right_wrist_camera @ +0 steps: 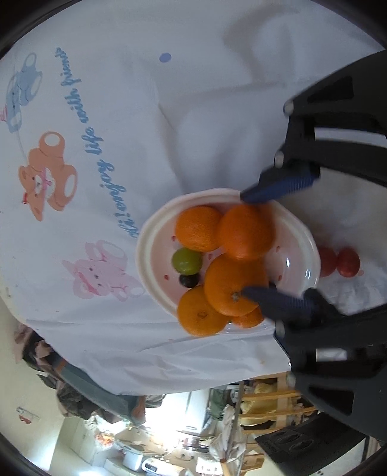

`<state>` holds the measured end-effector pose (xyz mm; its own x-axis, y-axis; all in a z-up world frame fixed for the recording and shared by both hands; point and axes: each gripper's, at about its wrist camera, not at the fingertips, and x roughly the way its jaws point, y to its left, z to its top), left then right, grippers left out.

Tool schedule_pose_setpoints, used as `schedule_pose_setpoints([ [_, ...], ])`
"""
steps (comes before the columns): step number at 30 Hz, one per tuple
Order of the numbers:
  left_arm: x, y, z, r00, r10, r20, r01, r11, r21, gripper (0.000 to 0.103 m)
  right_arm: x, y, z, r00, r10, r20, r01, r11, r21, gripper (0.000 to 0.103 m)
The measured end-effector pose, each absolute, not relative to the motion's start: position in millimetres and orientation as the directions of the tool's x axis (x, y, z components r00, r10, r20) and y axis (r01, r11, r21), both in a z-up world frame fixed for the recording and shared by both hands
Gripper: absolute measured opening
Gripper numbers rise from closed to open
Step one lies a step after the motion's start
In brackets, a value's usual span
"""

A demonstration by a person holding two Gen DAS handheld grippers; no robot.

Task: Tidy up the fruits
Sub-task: 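Lift both open tools away from the plate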

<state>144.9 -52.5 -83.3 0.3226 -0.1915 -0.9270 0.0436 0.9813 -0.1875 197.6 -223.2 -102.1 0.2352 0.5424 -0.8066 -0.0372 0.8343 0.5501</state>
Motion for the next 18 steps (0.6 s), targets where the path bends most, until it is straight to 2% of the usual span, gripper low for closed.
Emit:
schedule_pose_setpoints([
  [18,134,-35,-65,0.382,-0.165,-0.909,0.009,0.985,-0.175,0.086,189,-236,-72,0.311,0.525,-0.792,-0.051,0.841,0.538,0.068],
])
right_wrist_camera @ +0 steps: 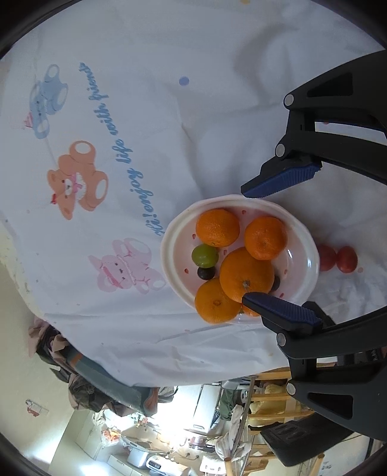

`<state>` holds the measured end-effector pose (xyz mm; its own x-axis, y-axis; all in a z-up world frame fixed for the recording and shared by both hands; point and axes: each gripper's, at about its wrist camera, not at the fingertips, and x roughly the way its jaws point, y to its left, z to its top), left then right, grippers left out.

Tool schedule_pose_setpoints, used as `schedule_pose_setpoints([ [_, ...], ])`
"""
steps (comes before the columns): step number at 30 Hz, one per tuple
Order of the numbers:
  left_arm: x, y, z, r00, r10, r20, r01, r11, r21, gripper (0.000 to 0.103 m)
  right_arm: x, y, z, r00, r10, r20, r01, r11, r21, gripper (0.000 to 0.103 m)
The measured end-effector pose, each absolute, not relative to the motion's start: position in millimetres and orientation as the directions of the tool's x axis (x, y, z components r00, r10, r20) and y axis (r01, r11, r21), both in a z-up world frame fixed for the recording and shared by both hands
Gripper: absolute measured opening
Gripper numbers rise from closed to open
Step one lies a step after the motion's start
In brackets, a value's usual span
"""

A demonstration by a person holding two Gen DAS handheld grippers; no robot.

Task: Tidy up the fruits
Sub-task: 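Lift both open tools away from the plate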

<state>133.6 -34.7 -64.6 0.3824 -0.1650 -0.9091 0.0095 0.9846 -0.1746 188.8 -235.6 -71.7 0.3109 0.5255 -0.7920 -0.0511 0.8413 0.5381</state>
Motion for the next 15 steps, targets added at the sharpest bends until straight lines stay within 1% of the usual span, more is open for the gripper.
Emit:
schedule_pose_setpoints([
  [7,111,-24,-49,0.41,-0.096,-0.907,0.011,0.995,-0.1,0.086,156,-250,-47,0.348,0.508,-0.788,-0.061,0.851,0.521,0.068],
  [9,104,-25,-45,0.412,-0.116,-0.904,0.026,0.993,-0.115,0.086,145,-254,-44,0.349,0.504,-0.79,-0.057,0.853,0.519,0.068],
  [13,92,-37,-48,0.396,-0.127,-0.91,0.071,0.992,-0.107,0.085,123,-263,-43,0.352,0.503,-0.79,-0.038,0.851,0.524,0.069],
  [15,87,-45,-56,0.373,-0.128,-0.919,0.094,0.991,-0.1,0.082,115,-267,-44,0.355,0.495,-0.793,-0.032,0.854,0.519,0.068],
])
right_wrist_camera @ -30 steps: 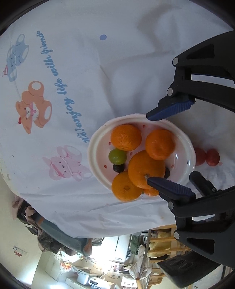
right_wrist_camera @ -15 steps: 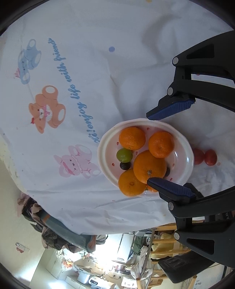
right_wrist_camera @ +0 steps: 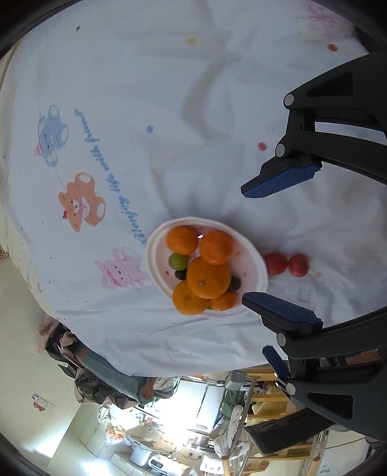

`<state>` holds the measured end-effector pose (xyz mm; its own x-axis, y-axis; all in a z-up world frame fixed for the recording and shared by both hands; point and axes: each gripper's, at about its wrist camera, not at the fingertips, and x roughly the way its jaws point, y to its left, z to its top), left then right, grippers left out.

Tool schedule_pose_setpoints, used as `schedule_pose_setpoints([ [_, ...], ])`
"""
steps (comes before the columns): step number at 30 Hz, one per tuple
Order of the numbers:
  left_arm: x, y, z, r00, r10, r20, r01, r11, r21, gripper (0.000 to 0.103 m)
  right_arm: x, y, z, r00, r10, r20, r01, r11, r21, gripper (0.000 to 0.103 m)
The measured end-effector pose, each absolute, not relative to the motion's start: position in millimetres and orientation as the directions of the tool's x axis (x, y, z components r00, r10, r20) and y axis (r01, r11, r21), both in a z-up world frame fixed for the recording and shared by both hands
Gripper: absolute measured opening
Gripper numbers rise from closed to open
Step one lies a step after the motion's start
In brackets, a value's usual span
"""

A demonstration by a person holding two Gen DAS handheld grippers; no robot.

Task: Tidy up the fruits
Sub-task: 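Lift both open tools away from the plate, then grasp a red cherry tomato with the left tool, then grasp the other cherry tomato with the right tool while the left tool holds one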

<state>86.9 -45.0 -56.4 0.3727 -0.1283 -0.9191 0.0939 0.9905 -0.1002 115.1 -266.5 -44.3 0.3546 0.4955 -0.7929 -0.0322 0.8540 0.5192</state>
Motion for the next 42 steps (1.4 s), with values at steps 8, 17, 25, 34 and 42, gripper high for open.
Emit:
schedule_pose_setpoints([
  [8,81,-79,-92,0.295,-0.099,-0.95,0.196,0.98,-0.041,0.077,109,-286,-51,0.382,0.447,-0.809,0.036,0.867,0.497,0.069],
  [17,78,-108,-128,0.174,-0.073,-0.982,0.293,0.956,-0.019,0.026,113,-300,-57,0.383,0.451,-0.807,0.068,0.857,0.511,0.068],
  [25,64,-96,-102,0.12,-0.131,-0.984,0.258,0.961,-0.097,0.026,116,-298,-57,0.376,0.46,-0.805,0.059,0.854,0.516,0.068],
  [34,58,-44,-40,0.267,-0.118,-0.957,0.14,0.987,-0.083,0.026,112,-281,-53,0.365,0.482,-0.796,0.017,0.852,0.523,0.068],
  [42,66,13,-26,0.338,-0.108,-0.935,-0.015,0.993,-0.12,0.026,109,-259,-58,0.336,0.463,-0.82,-0.033,0.876,0.481,0.068],
])
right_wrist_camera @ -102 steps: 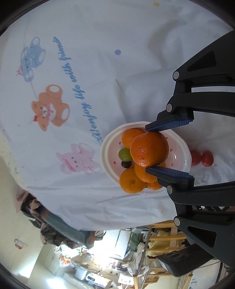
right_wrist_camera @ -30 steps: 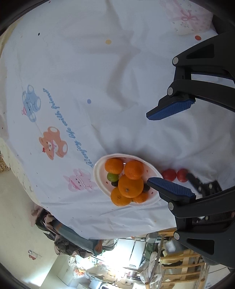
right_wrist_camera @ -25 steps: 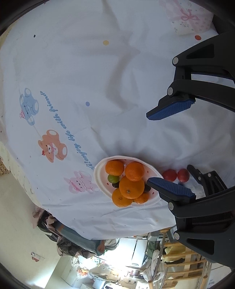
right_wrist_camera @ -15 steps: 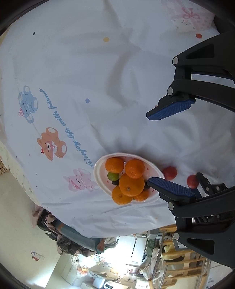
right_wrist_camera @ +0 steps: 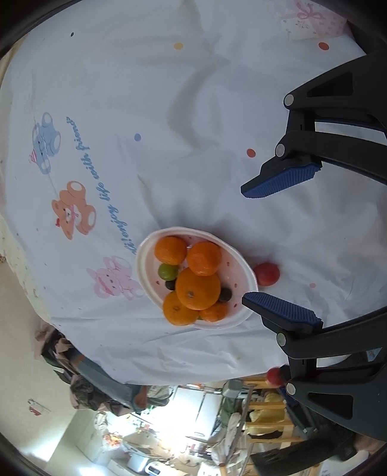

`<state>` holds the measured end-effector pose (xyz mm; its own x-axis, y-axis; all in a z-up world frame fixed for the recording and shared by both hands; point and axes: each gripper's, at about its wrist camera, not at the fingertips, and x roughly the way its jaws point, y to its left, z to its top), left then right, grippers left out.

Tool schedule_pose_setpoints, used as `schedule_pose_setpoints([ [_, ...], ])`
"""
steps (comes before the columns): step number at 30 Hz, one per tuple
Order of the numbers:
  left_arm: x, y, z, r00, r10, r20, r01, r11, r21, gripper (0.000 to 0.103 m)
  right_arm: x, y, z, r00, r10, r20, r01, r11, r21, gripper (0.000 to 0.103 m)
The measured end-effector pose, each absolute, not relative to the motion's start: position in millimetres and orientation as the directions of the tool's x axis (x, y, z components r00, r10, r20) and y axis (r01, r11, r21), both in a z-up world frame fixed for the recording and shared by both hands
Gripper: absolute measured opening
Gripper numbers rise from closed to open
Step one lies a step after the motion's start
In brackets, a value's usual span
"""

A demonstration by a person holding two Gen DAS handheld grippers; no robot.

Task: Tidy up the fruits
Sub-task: 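Grasp the other cherry tomato with the right tool while the left tool holds one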

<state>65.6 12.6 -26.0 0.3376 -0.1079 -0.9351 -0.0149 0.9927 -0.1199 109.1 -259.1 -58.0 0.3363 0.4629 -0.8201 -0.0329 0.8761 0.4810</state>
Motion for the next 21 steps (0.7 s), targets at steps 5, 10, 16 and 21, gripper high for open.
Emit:
schedule_pose_setpoints([
  [5,67,21,-33,0.35,-0.13,-0.928,-0.066,0.984,-0.163,0.026,106,-246,-72,0.29,0.446,-0.847,-0.054,0.891,0.451,0.068],
  [10,68,13,-32,0.361,-0.117,-0.925,-0.047,0.989,-0.143,0.026,108,-229,-93,0.218,0.447,-0.868,-0.081,0.894,0.44,0.068],
  [16,69,14,-32,0.352,-0.124,-0.928,-0.056,0.987,-0.154,0.026,116,-189,-116,0.14,0.398,-0.907,-0.206,0.907,0.367,0.068],
  [21,70,22,-36,0.334,-0.138,-0.933,-0.084,0.981,-0.175,0.026,121,-163,-132,0.09,0.413,-0.906,-0.254,0.889,0.38,0.059],
])
